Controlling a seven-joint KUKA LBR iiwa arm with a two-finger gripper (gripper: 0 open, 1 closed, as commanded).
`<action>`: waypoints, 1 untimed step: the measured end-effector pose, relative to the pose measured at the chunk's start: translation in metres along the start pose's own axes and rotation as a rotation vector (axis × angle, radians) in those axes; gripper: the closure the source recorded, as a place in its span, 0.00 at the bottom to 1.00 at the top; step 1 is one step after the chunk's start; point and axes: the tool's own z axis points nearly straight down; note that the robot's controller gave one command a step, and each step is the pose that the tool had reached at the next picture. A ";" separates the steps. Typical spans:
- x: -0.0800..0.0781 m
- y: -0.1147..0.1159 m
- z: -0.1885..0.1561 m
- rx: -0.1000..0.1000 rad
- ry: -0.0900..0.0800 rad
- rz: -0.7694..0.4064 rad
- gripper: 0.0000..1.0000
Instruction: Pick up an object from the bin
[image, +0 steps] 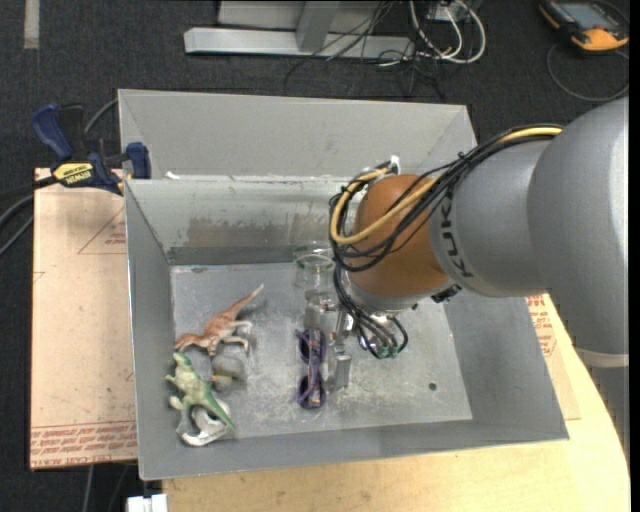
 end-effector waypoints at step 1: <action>-0.067 0.002 0.008 -0.002 0.003 -0.140 1.00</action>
Offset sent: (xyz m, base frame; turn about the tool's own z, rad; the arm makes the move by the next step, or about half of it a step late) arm 0.0000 0.0000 0.0000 0.0000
